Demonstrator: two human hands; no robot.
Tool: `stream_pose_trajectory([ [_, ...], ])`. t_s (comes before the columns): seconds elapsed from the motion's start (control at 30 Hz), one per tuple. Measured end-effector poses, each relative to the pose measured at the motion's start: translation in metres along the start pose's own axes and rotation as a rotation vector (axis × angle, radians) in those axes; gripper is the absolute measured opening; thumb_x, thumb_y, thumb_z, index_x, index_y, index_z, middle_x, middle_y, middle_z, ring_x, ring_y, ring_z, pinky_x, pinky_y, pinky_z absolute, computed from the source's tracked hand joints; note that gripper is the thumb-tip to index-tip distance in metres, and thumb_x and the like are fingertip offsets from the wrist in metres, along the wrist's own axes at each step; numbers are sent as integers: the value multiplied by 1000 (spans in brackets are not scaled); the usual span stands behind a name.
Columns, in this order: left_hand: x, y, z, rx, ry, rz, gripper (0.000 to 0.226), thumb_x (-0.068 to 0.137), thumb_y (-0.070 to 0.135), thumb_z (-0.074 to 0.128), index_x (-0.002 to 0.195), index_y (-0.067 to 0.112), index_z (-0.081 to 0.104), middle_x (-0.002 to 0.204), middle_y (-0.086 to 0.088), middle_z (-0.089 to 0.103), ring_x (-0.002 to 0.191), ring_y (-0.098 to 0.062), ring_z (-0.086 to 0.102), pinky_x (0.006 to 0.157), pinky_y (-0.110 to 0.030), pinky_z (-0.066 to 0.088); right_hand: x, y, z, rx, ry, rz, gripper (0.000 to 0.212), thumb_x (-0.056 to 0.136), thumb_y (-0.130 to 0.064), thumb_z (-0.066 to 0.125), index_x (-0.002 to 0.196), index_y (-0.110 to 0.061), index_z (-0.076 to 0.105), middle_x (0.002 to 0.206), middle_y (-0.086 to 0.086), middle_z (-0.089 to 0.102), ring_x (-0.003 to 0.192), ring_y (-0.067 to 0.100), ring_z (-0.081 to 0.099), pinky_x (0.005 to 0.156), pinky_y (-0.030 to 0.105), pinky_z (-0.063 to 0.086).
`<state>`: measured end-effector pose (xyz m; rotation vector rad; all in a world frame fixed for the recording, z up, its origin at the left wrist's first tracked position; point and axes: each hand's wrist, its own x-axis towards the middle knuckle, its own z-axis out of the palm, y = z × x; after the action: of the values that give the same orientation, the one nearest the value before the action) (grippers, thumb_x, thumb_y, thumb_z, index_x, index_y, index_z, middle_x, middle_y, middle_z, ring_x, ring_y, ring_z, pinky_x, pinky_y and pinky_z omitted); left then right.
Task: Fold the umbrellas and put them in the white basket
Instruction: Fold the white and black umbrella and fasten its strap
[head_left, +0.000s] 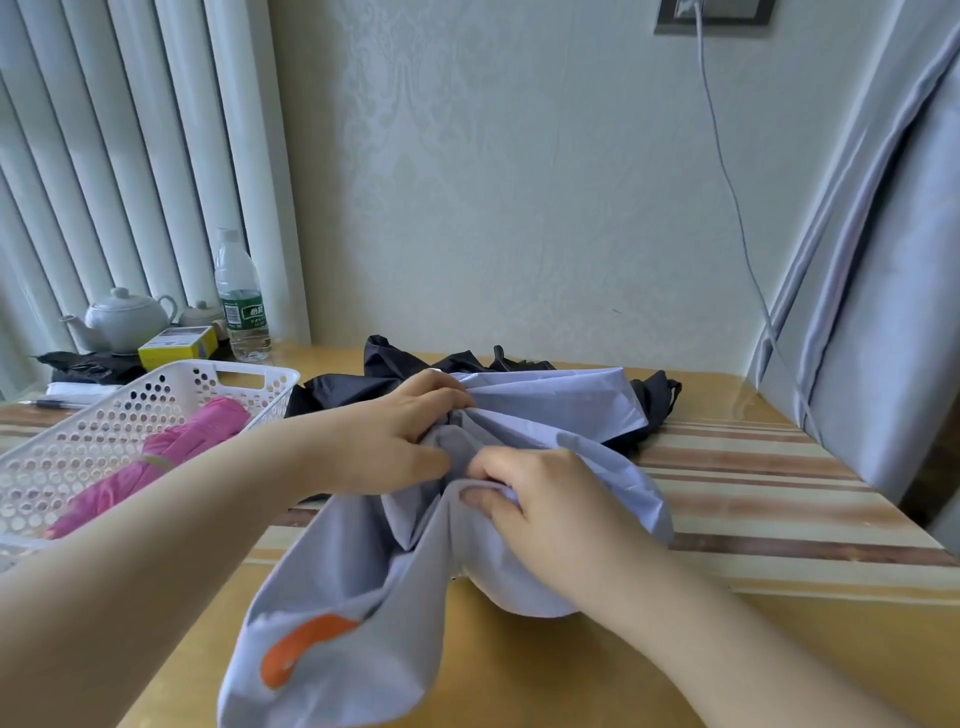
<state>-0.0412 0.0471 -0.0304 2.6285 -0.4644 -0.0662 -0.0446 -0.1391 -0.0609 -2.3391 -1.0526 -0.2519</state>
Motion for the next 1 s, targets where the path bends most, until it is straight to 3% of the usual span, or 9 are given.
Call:
stream_pose_trajectory([
  [0.13,-1,2,4,-58,55,83,75,61,61,37,129,33,49,127,29,35,123,16,28,99,-7,21,10,2,0,-25,126,132,19,98,-32,50,84,-19,54,64,-6,49,70,22,54,63,35,43],
  [0.33,5,-2,18,47,233,136,71,67,54,29,125,21,55,121,21,41,114,7,39,94,-4,29,11,5,0,-3,86,69,27,98,-30,49,71,-24,48,60,-8,45,60,12,46,58,31,39],
  [0.47,6,-1,20,-14,271,54,54,71,30,32,120,23,55,116,22,42,114,-1,42,96,-16,33,2,22,-10,1,-10,31,19,93,-26,58,84,-11,67,78,-1,61,78,12,52,66,21,40],
  [0.53,7,1,24,-38,316,31,48,73,30,28,113,26,54,112,30,39,106,4,41,87,-8,32,-4,31,-19,-61,-24,67,13,92,-27,61,88,-16,67,88,-6,61,85,8,52,74,23,42],
  [0.67,11,1,29,-13,347,38,40,78,35,26,109,31,52,107,38,37,102,10,37,82,-3,28,-10,43,-30,-98,-117,168,18,93,-33,60,93,-16,67,115,-16,47,96,3,47,76,6,33],
  [0.77,12,1,31,-13,330,78,41,80,46,23,108,37,51,110,35,41,107,6,41,92,-21,35,-8,39,-29,-71,-116,167,23,91,-39,60,109,-25,64,129,-22,42,113,0,44,91,15,35],
  [0.87,8,7,30,33,283,93,34,89,32,31,120,37,45,110,35,40,99,8,44,85,-22,38,-2,33,-25,-9,-116,152,39,91,-38,59,129,-38,50,128,-23,49,117,-2,43,96,21,38],
  [0.93,7,8,30,63,253,105,27,97,20,36,112,42,38,104,40,37,92,16,43,74,-16,35,0,31,-22,0,-119,136,36,92,-34,59,127,-38,49,123,-22,50,113,-1,44,95,22,38],
  [1.0,6,6,29,73,243,122,20,97,28,33,105,46,37,106,39,37,95,15,42,77,-18,34,0,31,-19,-9,-102,108,22,93,-30,59,114,-36,54,113,-20,47,107,1,43,93,22,37],
])
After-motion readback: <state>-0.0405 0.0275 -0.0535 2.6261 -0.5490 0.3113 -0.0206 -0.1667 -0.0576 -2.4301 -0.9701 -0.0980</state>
